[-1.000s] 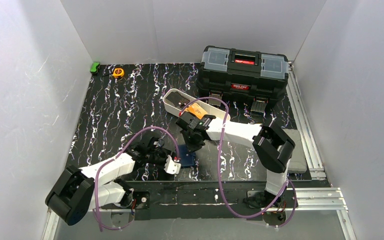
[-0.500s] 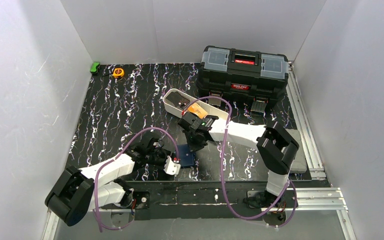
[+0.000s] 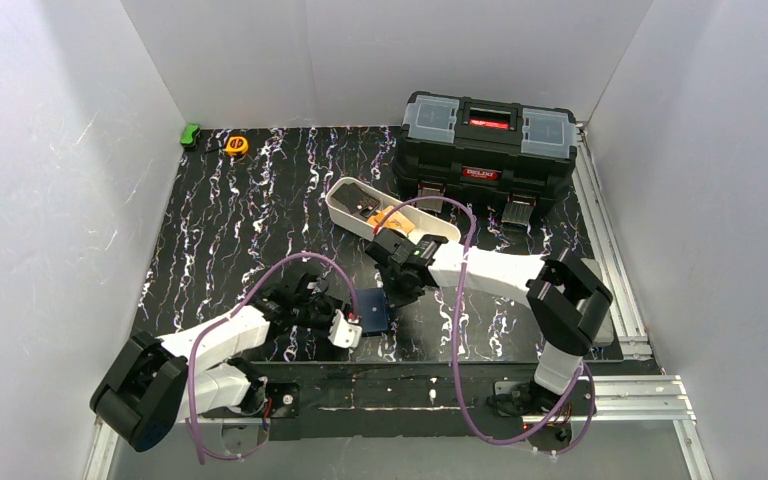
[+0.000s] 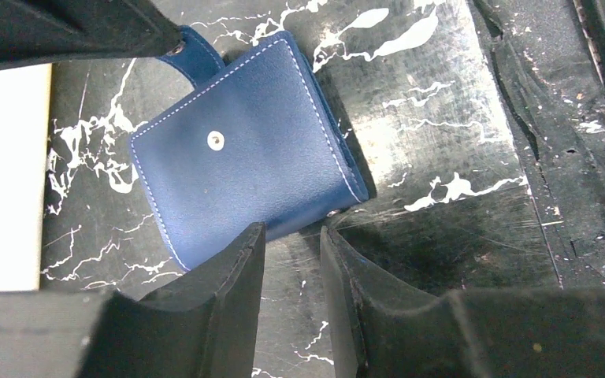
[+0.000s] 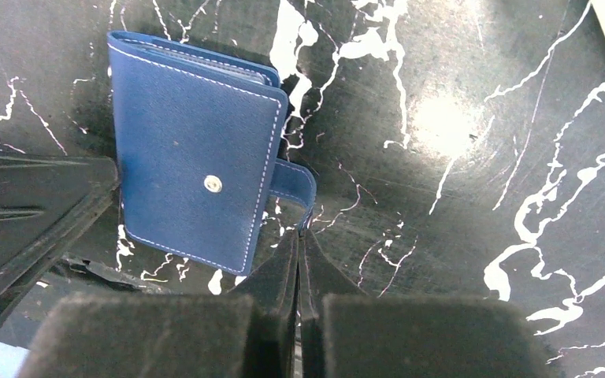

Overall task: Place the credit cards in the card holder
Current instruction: Close the card holder at the center of the board.

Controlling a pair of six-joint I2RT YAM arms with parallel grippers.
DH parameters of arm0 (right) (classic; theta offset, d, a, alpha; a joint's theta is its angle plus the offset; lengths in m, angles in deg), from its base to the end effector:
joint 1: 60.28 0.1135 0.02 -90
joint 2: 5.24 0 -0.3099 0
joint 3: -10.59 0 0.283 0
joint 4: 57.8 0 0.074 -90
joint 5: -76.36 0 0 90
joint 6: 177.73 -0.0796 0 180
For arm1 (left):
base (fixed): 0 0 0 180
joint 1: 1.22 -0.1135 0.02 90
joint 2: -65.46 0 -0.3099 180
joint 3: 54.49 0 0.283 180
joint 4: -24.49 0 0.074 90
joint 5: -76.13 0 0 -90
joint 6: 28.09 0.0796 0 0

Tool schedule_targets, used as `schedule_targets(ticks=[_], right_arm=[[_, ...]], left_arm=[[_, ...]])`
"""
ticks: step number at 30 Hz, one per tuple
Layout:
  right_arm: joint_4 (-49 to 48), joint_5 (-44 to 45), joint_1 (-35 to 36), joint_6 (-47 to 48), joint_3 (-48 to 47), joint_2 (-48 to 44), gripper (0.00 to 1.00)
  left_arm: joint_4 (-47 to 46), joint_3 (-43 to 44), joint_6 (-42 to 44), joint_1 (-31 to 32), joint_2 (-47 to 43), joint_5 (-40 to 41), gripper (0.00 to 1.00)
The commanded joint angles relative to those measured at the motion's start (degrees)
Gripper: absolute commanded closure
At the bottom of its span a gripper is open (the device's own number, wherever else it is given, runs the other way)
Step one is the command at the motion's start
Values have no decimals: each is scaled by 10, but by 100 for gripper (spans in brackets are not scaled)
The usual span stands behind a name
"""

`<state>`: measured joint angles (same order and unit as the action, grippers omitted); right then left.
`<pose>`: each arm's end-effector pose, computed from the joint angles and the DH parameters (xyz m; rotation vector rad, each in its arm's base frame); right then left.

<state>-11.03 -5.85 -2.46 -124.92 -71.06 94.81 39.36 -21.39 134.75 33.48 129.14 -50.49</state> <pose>0.2258 0.3386 0.1906 -0.4490 2.6959 0.3179 0.1563 -0.1660 0.1490 1.9393 1.0534 -0.3913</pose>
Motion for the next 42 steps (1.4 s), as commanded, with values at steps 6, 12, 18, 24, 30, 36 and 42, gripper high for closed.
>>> schedule_targets(ticks=[6,12,18,24,30,36,42], right_arm=[[0,9,-7,-9,23,-29,99],[-24,-6,-10,-6,31,-44,99],[-54,-47,-21,2,39,-55,99],[-60,-83,-24,22,18,-40,99],[-40,-96,-24,33,-9,-13,99],[-1,-32,-24,27,-15,-19,99],[32,7,-24,23,-25,-24,99]], left_arm=[[16,30,-7,13,2,-30,69],[11,30,1,22,16,-34,69],[9,26,27,28,29,-37,68],[10,25,35,33,29,-39,67],[9,21,35,34,26,-39,67],[9,21,25,35,22,-39,67],[4,21,26,35,27,-40,67]])
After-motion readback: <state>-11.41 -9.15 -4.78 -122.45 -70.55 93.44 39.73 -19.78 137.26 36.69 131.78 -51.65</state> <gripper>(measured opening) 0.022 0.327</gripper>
